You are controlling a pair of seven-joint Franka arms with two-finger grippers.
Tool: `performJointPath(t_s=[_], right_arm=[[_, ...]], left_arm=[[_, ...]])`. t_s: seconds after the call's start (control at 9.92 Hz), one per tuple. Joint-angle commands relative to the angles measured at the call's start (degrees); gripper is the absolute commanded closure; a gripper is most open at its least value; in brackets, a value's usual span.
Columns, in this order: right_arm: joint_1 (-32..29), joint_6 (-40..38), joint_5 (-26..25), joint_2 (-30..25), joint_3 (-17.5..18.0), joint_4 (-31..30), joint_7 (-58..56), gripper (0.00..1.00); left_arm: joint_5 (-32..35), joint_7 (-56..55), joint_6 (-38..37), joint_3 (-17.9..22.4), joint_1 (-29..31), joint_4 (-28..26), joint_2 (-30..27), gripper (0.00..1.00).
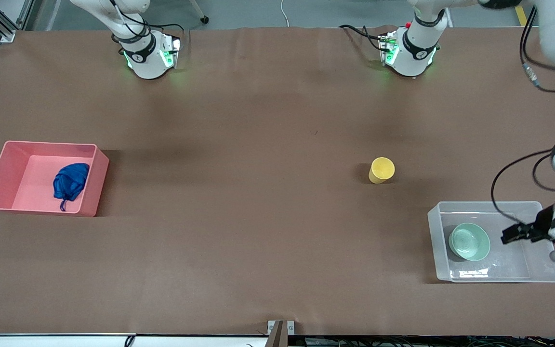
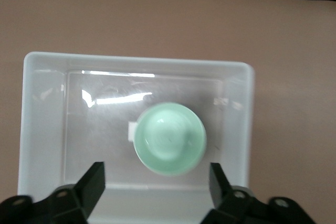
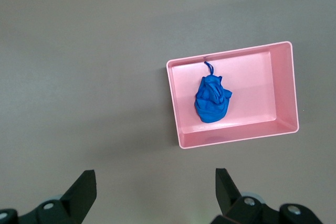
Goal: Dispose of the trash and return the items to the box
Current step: 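Move the left gripper from the clear box to the yellow cup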
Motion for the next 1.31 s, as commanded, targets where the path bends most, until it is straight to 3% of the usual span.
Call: performJointPath(t_s=[0.0, 0.2, 0.5, 0.81, 1.01, 1.21], right_arm=[[0.25, -0.14, 0.16, 0.26, 0.84, -0.26, -0.39, 0.0], [1.91, 0.03, -2.21, 0.26, 0.92, -0.17, -0.31, 0.0], [2.27, -0.67, -2.31, 0.26, 0.93, -0.17, -0.31, 0.0], [7.18, -0.58, -3.63, 0.26, -2.23, -0.08, -0.22, 0.0], [10.61, -0.58, -3.72, 0.26, -6.27, 0.09, -0.22, 0.0], [10.0, -0.76, -3.54, 0.26, -6.02, 0.27, -0.22, 0.0]], left_arm=[[3.68, -1.2, -0.34, -5.11, -0.24, -15.77, -11.89, 0.0], [3.69, -1.73, -0.43, -8.2, -0.24, -26.69, -19.64, 0.0], [3.6, -2.69, -1.92, -12.34, -0.59, -34.81, -21.26, 0.03], [3.51, -2.7, 2.11, -17.17, -0.68, -37.29, -15.84, 0.03], [3.51, -2.7, 7.62, -17.79, -0.86, -39.21, -12.4, 0.05], [3.51, -2.78, 13.43, -19.1, -2.09, -39.48, -7.92, 0.07]])
